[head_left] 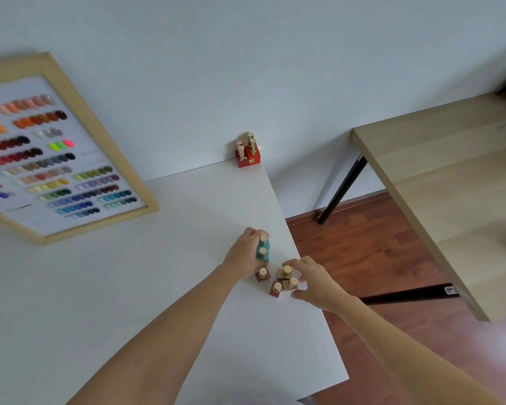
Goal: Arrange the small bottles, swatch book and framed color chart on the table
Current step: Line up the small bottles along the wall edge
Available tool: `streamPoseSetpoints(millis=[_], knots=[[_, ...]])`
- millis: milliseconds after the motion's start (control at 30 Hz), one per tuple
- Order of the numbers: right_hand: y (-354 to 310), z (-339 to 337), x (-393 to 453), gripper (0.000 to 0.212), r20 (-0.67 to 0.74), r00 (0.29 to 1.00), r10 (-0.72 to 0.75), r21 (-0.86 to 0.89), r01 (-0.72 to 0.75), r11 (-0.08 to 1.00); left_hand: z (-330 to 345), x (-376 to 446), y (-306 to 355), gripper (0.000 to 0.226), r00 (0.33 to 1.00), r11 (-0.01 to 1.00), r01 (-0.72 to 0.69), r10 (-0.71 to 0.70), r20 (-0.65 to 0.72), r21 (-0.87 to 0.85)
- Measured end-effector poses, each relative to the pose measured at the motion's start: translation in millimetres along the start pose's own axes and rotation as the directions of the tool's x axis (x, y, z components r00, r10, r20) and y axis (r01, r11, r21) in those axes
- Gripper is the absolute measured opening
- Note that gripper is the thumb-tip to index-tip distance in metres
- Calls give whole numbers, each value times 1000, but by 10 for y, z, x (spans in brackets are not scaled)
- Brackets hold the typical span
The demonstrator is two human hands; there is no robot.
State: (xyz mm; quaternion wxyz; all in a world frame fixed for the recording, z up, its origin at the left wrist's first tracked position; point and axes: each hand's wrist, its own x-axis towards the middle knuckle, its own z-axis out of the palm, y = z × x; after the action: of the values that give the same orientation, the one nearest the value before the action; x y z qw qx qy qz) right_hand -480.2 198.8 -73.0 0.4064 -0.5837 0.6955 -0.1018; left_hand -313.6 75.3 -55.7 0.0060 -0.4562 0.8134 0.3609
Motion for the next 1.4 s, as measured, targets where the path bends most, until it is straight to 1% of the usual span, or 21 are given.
streamPoseSetpoints(millis=[133, 333, 500, 633, 733, 933, 1067, 1167, 1300, 1400], knots=[[23, 30, 55, 53, -42, 999, -25, -20, 24, 1000, 21, 61, -23, 53, 1000, 1000, -17, 17, -7, 13], [-1, -32, 237, 50, -44, 997, -57, -20, 56, 998, -6, 102, -95, 50, 999, 999, -30, 31, -28, 27], [-202, -237, 629, 42, -101, 992, -78, 0, 79, 997, -233, 185, -256, 47, 993, 999, -6, 2, -118, -31], [-503, -429, 1101, 36, -163, 981, -107, 19, 111, 994, -557, 328, -451, 46, 976, 998, 21, -34, -216, -62], [-732, -541, 1493, 32, -200, 974, -106, 15, 111, 994, -799, 495, -610, 45, 961, 995, 56, -75, -265, -80], [-1038, -667, 2180, 37, -242, 968, -72, 23, 80, 997, -1139, 911, -877, 48, 949, 990, 116, -133, -285, -78], [-1125, -678, 2476, 39, -243, 967, -78, 9, 83, 997, -1226, 1160, -992, 47, 950, 991, 112, -128, -285, -72], [-1143, -664, 2610, 39, -244, 967, -79, 1, 81, 997, -1260, 1293, -1045, 47, 948, 992, 109, -123, -293, -64], [-1165, -658, 2694, 41, -273, 959, -72, 31, 84, 996, -1275, 1409, -1075, 47, 947, 992, 97, -116, -299, -77], [-1180, -655, 2694, 43, -329, 941, -79, 53, 101, 993, -1226, 1425, -1056, 53, 923, 987, 102, -141, -358, -124]])
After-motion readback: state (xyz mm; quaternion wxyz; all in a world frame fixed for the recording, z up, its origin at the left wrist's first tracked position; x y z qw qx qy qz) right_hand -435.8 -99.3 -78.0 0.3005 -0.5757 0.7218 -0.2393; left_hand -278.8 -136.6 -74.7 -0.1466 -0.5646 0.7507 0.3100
